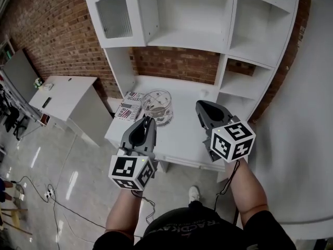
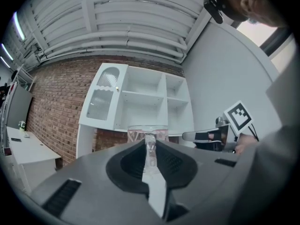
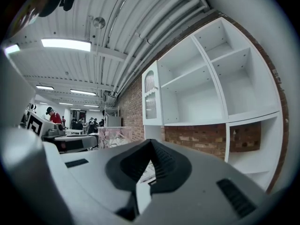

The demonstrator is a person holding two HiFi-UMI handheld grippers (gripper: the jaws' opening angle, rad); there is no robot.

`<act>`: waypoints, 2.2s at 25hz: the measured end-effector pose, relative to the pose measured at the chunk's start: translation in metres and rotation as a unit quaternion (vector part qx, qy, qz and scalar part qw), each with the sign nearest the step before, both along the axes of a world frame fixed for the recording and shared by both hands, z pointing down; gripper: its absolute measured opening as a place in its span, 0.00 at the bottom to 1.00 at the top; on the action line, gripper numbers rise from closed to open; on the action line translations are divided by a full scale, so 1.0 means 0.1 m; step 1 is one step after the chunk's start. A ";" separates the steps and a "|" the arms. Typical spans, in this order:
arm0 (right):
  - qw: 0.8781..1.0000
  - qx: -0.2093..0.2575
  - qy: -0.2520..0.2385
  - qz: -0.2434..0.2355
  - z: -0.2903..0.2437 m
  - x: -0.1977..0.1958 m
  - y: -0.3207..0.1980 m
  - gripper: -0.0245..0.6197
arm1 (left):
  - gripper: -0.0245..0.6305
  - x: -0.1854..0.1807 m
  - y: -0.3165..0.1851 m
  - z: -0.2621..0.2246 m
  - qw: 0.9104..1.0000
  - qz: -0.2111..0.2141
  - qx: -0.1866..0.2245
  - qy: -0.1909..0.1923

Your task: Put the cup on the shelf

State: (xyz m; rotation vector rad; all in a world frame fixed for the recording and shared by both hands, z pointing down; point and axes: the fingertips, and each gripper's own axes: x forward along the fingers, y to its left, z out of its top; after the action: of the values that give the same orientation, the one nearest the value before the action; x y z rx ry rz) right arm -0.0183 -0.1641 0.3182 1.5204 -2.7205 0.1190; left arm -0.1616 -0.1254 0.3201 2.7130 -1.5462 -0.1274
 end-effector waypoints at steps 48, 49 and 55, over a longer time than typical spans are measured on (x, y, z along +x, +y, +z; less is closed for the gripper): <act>0.997 0.019 -0.021 -0.075 -0.34 1.02 -1.76 0.04 | 0.10 1.22 -1.73 -0.54 0.998 -0.047 0.034 0.002; 0.997 0.019 -0.021 -0.075 -0.35 1.01 -1.78 0.04 | 0.10 1.22 -1.76 -0.56 0.998 -0.046 0.035 0.002; 0.998 0.021 -0.017 -0.064 -0.35 0.96 -1.94 0.04 | 0.10 1.15 -1.97 -0.67 0.998 -0.036 0.049 0.003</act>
State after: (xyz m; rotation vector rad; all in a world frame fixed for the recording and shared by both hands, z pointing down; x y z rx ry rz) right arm 0.0777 -0.3581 0.2830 1.3594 -2.8549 0.0863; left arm -0.0466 -0.3223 0.2532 2.7267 -1.6802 -0.2178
